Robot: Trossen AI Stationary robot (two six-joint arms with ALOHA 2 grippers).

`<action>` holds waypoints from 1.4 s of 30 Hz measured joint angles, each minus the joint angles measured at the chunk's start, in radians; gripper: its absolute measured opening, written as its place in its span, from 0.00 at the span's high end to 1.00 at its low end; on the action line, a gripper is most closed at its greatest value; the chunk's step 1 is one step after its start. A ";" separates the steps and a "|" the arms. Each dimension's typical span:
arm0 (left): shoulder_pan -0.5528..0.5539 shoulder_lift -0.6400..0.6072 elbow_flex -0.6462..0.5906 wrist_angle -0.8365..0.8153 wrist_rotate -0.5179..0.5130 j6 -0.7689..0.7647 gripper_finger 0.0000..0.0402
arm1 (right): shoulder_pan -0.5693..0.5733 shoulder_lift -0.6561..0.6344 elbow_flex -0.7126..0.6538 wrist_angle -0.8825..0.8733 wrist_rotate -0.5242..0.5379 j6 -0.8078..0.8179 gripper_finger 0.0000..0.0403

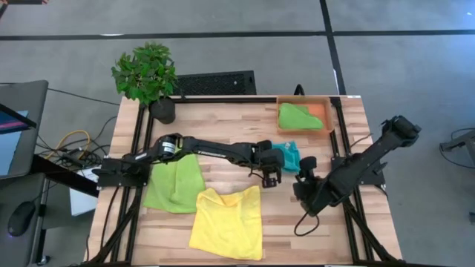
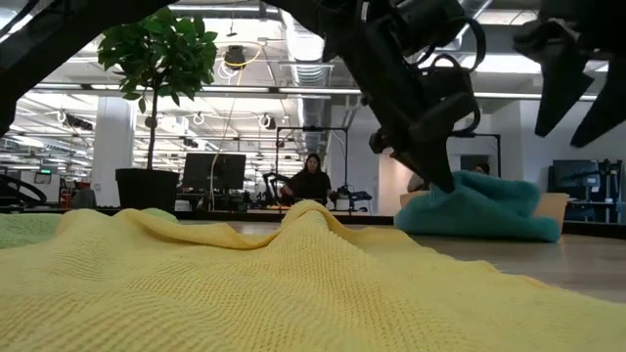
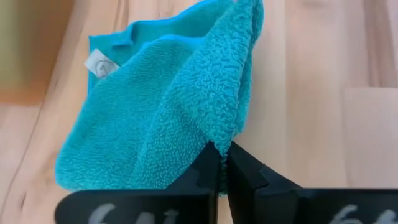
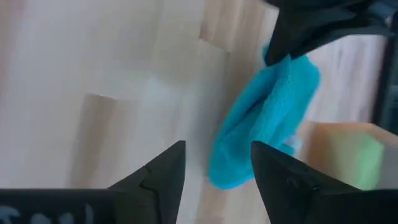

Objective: Fold microfiber towels
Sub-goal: Put the blue microfiber towel into the orange bin

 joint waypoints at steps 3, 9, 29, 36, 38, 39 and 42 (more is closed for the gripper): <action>-0.001 -0.001 0.007 -0.009 0.011 -0.015 1.00 | -0.006 0.045 0.000 0.000 0.088 0.013 0.51; -0.003 -0.002 0.007 -0.010 0.029 -0.030 1.00 | -0.064 0.110 0.000 0.016 0.105 0.082 0.52; -0.004 -0.005 0.033 0.008 -0.012 -0.001 1.00 | -0.193 0.154 -0.001 0.104 0.013 0.018 0.53; -0.003 -0.005 0.089 -0.039 -0.025 0.024 1.00 | -0.209 0.154 -0.060 0.128 0.036 0.050 0.53; -0.004 -0.005 0.094 -0.049 -0.017 0.027 1.00 | -0.210 0.154 -0.078 0.133 0.053 0.067 0.53; -0.005 -0.005 0.095 -0.047 -0.016 0.027 1.00 | -0.210 0.154 -0.080 0.136 0.069 0.072 0.53; -0.005 -0.005 0.096 -0.052 0.003 0.023 1.00 | -0.210 0.154 -0.080 0.141 0.123 0.105 0.53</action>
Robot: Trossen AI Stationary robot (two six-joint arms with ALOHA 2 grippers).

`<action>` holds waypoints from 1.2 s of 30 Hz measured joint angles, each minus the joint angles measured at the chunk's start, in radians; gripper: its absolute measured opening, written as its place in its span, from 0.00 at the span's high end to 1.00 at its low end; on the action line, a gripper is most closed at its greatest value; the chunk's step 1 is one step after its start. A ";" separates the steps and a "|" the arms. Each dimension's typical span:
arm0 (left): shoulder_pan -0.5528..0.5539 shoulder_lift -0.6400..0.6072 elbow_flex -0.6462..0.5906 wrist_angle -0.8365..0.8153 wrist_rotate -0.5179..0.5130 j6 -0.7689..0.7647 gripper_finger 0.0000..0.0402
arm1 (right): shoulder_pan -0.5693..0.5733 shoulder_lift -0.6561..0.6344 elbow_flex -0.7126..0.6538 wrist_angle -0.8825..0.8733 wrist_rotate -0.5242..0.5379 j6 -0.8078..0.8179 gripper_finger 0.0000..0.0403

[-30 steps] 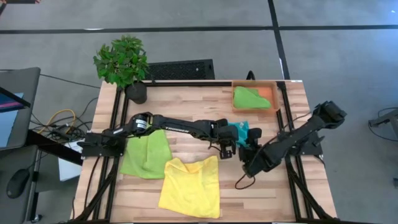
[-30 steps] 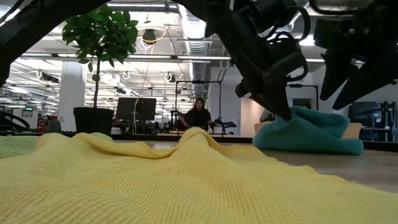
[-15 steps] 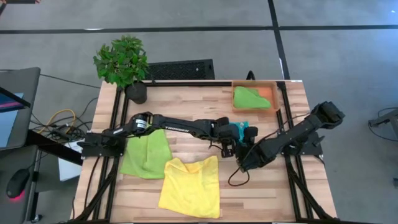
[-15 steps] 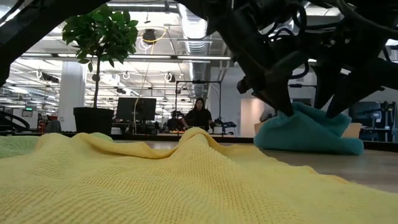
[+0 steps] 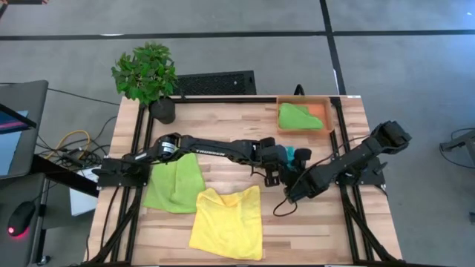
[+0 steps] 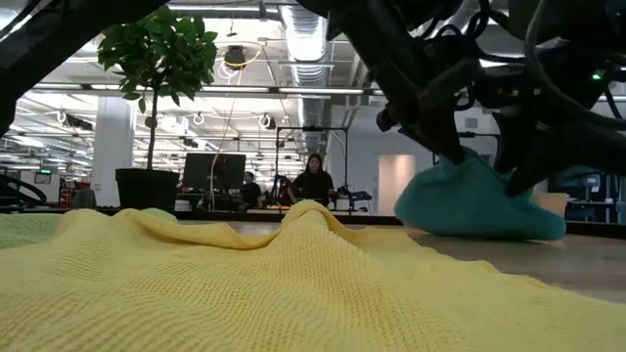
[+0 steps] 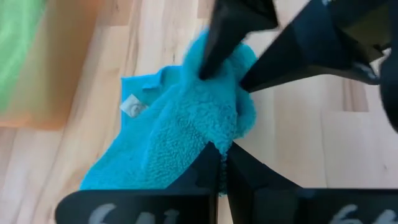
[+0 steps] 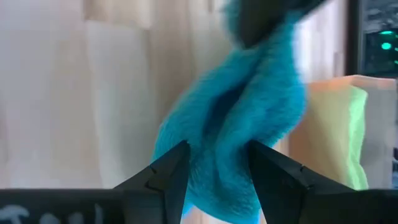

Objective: Fold microfiber towels
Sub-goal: Put the blue microfiber towel into the orange bin

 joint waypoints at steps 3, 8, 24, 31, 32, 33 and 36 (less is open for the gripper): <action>0.000 0.000 0.000 -0.001 0.007 -0.006 1.00 | -0.007 0.000 0.000 0.007 0.005 0.017 0.53; 0.000 0.000 0.000 0.004 0.010 -0.008 1.00 | -0.017 0.000 0.000 0.052 -0.017 0.017 0.53; 0.001 0.000 -0.001 -0.020 0.017 -0.019 1.00 | -0.068 0.000 0.001 0.051 -0.039 0.037 0.80; 0.000 0.000 -0.001 -0.035 0.020 -0.027 1.00 | -0.072 -0.006 0.002 0.018 -0.027 -0.004 0.97; 0.002 0.000 -0.001 -0.041 0.021 -0.032 1.00 | -0.073 -0.013 0.002 0.005 -0.017 -0.005 0.97; 0.004 0.000 -0.001 -0.045 0.022 -0.036 1.00 | -0.077 -0.019 0.002 -0.005 -0.009 -0.008 0.98; 0.007 0.000 0.002 -0.035 0.002 -0.039 1.00 | -0.092 -0.051 0.002 -0.039 0.013 -0.004 0.98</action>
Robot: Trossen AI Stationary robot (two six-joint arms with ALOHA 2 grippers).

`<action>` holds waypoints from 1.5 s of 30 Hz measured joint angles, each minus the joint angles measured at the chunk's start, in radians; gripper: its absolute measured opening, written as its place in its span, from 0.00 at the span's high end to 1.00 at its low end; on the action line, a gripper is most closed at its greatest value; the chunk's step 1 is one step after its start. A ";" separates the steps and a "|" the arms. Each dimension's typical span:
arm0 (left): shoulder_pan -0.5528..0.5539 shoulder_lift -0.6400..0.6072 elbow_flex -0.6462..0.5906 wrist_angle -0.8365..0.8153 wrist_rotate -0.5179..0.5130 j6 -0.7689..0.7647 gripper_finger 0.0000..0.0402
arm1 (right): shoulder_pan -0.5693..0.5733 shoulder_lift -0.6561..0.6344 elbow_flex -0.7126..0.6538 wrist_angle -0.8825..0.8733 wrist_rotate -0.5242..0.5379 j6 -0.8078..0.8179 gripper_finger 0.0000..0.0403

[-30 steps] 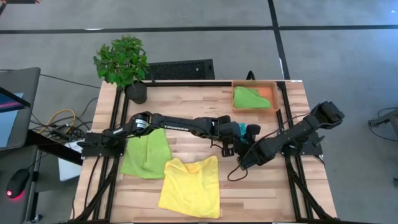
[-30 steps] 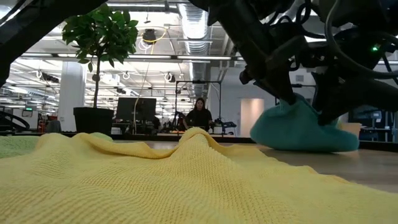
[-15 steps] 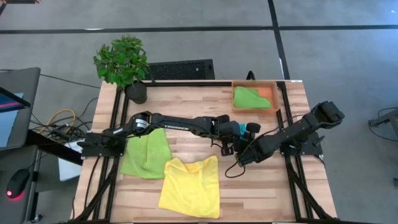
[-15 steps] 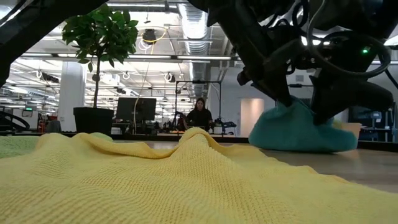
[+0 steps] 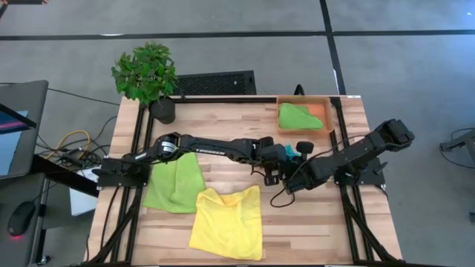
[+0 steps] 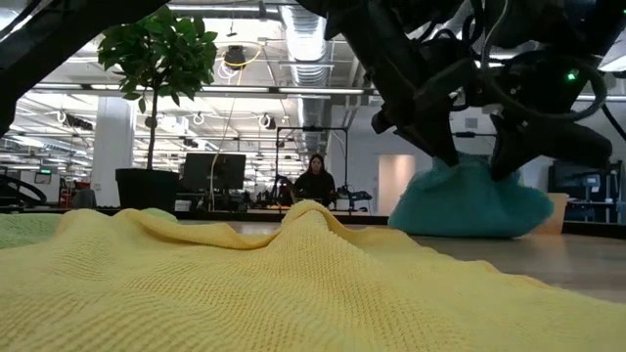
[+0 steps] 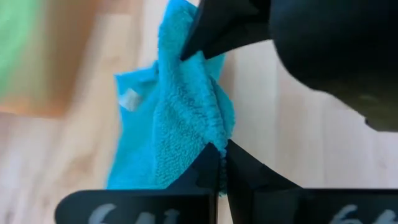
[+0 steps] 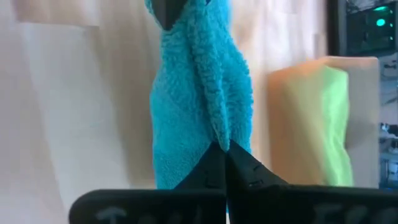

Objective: Fold microfiber towels
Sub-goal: Put the blue microfiber towel into the orange bin

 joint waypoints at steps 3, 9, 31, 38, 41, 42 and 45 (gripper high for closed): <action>0.005 -0.002 0.017 0.000 -0.065 -0.001 1.00 | -0.021 -0.045 -0.001 -0.027 0.015 -0.006 0.99; 0.036 -0.002 0.083 -0.008 -0.114 0.024 1.00 | -0.079 -0.136 0.000 -0.105 0.098 -0.016 0.99; 0.161 0.002 0.119 0.301 -0.196 0.185 1.00 | -0.381 -0.445 0.056 -0.140 0.287 -0.407 1.00; 0.216 0.002 0.154 0.369 -0.216 0.219 1.00 | -0.511 -0.457 0.056 0.015 0.322 -0.618 1.00; 0.238 0.002 0.155 0.391 -0.211 0.236 1.00 | -0.575 -0.456 0.056 0.097 0.322 -0.692 1.00; 0.246 0.002 0.155 0.400 -0.209 0.241 1.00 | -0.597 -0.456 0.056 0.126 0.321 -0.717 1.00; 0.271 0.002 0.156 0.417 -0.195 0.242 1.00 | -0.662 -0.456 0.056 0.214 0.311 -0.793 1.00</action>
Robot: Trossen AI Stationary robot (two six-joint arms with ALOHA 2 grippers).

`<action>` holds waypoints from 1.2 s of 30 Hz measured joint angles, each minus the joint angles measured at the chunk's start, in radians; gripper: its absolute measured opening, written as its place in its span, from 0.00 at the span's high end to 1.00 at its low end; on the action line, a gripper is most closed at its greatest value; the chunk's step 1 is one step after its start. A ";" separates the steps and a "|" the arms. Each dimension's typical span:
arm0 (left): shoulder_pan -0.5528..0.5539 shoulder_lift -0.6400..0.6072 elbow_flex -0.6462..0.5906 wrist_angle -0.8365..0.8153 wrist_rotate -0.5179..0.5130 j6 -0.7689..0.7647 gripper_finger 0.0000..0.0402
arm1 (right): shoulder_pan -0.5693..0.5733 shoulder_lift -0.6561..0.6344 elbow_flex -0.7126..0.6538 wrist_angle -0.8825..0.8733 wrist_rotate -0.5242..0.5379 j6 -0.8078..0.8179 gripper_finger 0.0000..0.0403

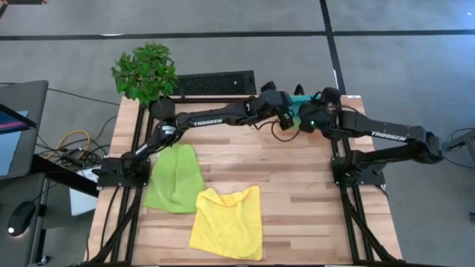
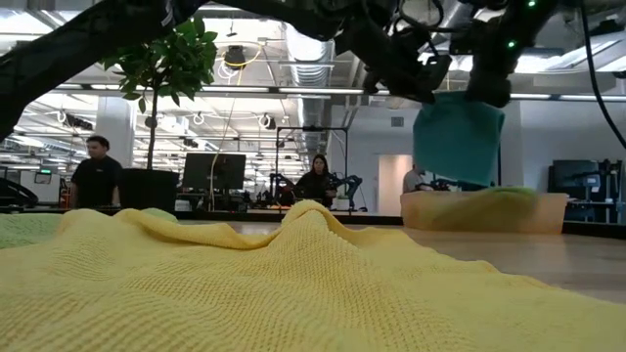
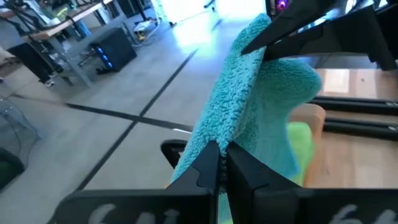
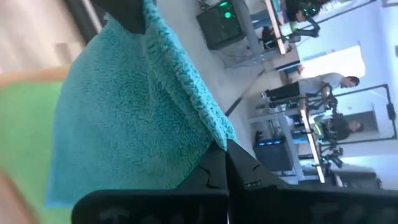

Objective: Fold microfiber towels
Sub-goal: Put the blue microfiber towel into the orange bin

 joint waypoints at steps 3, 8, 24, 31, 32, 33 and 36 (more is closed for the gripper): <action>0.021 0.000 0.000 0.021 0.022 0.005 1.00 | -0.059 0.000 0.000 0.089 -0.014 -0.071 1.00; 0.049 0.004 0.001 0.071 0.039 0.034 1.00 | -0.136 0.027 0.000 0.219 -0.027 -0.180 1.00; 0.077 0.130 0.001 0.057 0.057 -0.004 1.00 | -0.249 0.242 -0.002 0.185 -0.134 -0.131 1.00; 0.065 0.137 0.000 -0.028 0.121 -0.055 1.00 | -0.238 0.262 -0.030 0.092 -0.223 -0.011 0.99; 0.062 0.137 0.000 -0.039 0.129 -0.067 1.00 | -0.232 0.262 -0.030 0.071 -0.232 0.003 0.99; 0.059 0.137 0.000 -0.050 0.138 -0.077 1.00 | -0.226 0.262 -0.030 0.052 -0.240 0.013 0.99; 0.051 0.137 0.000 -0.081 0.169 -0.108 1.00 | -0.205 0.262 -0.030 0.002 -0.259 0.044 0.99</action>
